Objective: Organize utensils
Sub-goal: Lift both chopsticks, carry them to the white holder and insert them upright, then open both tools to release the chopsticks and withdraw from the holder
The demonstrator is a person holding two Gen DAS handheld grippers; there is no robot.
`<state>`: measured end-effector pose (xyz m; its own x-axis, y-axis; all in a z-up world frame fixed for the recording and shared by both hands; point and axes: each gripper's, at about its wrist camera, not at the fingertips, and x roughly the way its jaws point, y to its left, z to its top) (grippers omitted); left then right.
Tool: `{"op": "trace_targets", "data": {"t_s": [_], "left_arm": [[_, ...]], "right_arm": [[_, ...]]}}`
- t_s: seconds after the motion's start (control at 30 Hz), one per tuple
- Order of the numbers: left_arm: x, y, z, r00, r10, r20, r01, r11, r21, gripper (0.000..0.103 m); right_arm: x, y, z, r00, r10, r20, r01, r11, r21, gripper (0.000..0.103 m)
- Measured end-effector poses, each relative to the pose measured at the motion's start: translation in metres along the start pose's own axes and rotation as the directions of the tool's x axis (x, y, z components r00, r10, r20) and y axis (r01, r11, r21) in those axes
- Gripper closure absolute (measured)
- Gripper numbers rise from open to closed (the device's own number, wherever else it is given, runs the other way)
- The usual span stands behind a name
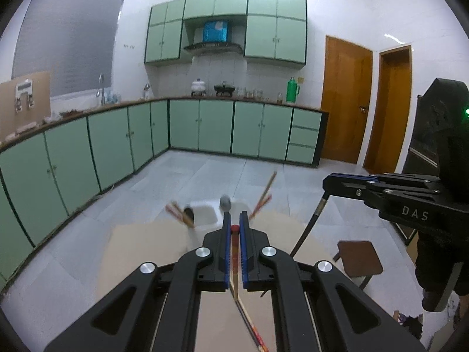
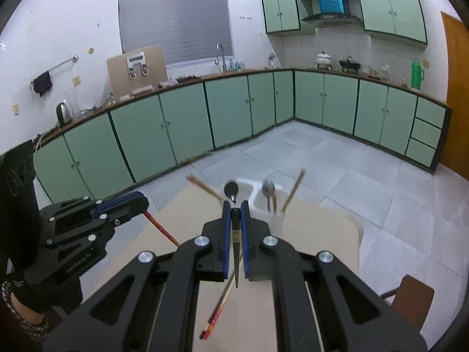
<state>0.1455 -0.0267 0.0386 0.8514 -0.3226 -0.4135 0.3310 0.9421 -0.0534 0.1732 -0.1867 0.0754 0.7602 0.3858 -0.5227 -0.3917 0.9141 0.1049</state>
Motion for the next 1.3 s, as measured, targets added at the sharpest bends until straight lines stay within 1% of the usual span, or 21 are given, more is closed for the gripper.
{"op": "trace_targets", "data": {"t_s": [0.1, 0.2, 0.3, 0.4, 0.53, 0.67, 0.87, 1.03, 1.17, 1.23, 1.27, 1.3], "left_arm": [[-0.004, -0.002, 0.025, 0.998, 0.009, 0.058, -0.01, 1.0, 0.022, 0.097], [-0.001, -0.003, 0.052, 0.993, 0.021, 0.112, -0.025, 0.999, 0.041, 0.097], [0.005, 0.0, 0.075, 0.988, 0.031, 0.153, -0.039, 0.998, 0.045, 0.097], [0.022, 0.003, 0.094, 0.983, 0.039, 0.178, -0.048, 0.998, 0.045, 0.097], [0.051, 0.007, 0.105, 0.979, 0.061, 0.196, -0.072, 0.996, 0.05, 0.097], [0.084, 0.014, 0.1, 0.981, 0.084, 0.175, -0.093, 0.995, 0.045, 0.097], [0.13, 0.025, 0.079, 0.99, 0.097, 0.099, -0.1, 0.995, 0.025, 0.097], [0.148, 0.033, 0.061, 0.993, 0.103, 0.052, -0.104, 0.994, 0.017, 0.097], [0.162, 0.038, 0.05, 0.995, 0.099, -0.003, -0.099, 0.995, 0.009, 0.097], [0.165, 0.041, 0.045, 0.995, 0.1, -0.026, -0.1, 0.995, 0.008, 0.096], [0.162, 0.042, 0.043, 0.994, 0.101, -0.03, -0.101, 0.995, 0.005, 0.093], [0.161, 0.043, 0.042, 0.994, 0.101, -0.033, -0.101, 0.995, 0.003, 0.09]], "right_arm": [[-0.008, 0.001, 0.028, 0.998, 0.002, 0.059, -0.001, 1.0, -0.019, 0.097], [-0.01, 0.0, 0.056, 0.993, -0.021, 0.115, 0.026, 0.999, -0.043, 0.097], [-0.004, -0.007, 0.08, 0.987, -0.047, 0.153, 0.055, 0.997, -0.051, 0.097], [0.007, -0.016, 0.096, 0.982, -0.075, 0.173, 0.086, 0.995, -0.053, 0.097], [0.034, -0.034, 0.105, 0.979, -0.103, 0.174, 0.111, 0.993, -0.036, 0.097], [0.068, -0.05, 0.1, 0.982, -0.121, 0.143, 0.126, 0.992, -0.02, 0.097], [0.111, -0.059, 0.078, 0.989, -0.126, 0.08, 0.127, 0.992, -0.014, 0.097], [0.13, -0.056, 0.062, 0.991, -0.128, 0.042, 0.129, 0.991, -0.021, 0.097], [0.142, -0.056, 0.051, 0.992, -0.124, -0.002, 0.124, 0.992, -0.013, 0.096], [0.142, -0.056, 0.048, 0.991, -0.136, -0.008, 0.136, 0.991, -0.008, 0.095], [0.141, -0.055, 0.047, 0.99, -0.141, -0.007, 0.141, 0.99, -0.006, 0.091], [0.138, -0.054, 0.047, 0.989, -0.147, -0.006, 0.147, 0.989, 0.0, 0.084]]}}
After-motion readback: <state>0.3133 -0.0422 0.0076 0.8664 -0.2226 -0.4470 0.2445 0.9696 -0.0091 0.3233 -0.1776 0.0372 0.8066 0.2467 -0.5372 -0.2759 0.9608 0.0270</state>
